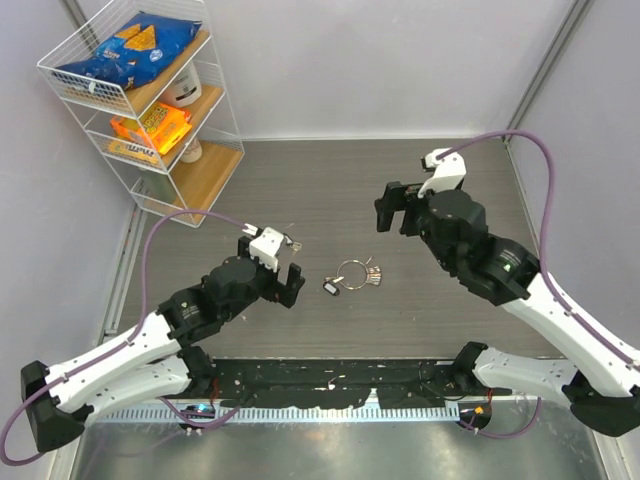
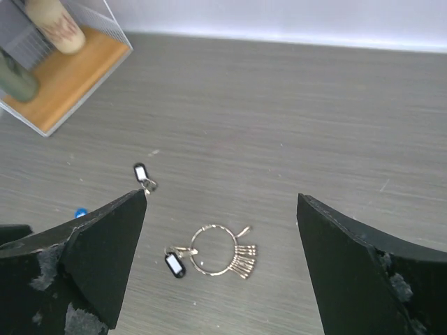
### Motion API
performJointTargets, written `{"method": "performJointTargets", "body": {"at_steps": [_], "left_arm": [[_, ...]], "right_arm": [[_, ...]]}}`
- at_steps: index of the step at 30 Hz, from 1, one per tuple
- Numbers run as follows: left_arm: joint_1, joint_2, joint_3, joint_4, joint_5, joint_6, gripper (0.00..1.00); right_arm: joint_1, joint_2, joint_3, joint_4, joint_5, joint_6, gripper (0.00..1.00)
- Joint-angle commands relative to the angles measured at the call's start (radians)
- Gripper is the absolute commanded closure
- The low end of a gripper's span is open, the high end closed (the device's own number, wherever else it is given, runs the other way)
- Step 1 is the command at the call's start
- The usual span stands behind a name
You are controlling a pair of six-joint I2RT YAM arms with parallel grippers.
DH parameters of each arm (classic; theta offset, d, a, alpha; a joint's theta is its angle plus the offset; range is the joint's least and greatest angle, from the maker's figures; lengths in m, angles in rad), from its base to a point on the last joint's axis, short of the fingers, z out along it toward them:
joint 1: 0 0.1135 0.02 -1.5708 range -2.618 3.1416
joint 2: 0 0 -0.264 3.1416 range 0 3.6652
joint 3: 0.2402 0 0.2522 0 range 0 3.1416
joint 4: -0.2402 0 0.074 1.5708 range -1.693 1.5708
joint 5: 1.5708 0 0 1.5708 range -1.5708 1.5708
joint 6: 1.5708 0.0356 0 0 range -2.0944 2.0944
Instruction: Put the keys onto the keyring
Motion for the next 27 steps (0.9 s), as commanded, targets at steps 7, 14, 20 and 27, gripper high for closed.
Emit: {"method": "performJointTargets", "body": {"at_steps": [7, 14, 20, 27], "left_arm": [[0.002, 0.028, -0.002, 0.080, 0.067, -0.018, 0.01], [0.002, 0.005, -0.060, 0.101, 0.099, -0.038, 0.01], [0.002, 0.005, -0.094, 0.129, 0.107, -0.041, 0.01], [0.002, -0.038, -0.140, 0.147, 0.109, -0.032, 0.01]], "right_arm": [[0.006, 0.055, 0.004, -0.059, 0.031, -0.030, 0.05], [0.005, 0.117, -0.074, -0.025, 0.010, -0.016, 0.05], [-0.064, 0.274, -0.057, -0.008, -0.122, 0.081, 0.03], [-0.146, 0.374, -0.157, 0.096, -0.171, 0.239, 0.19]]}}
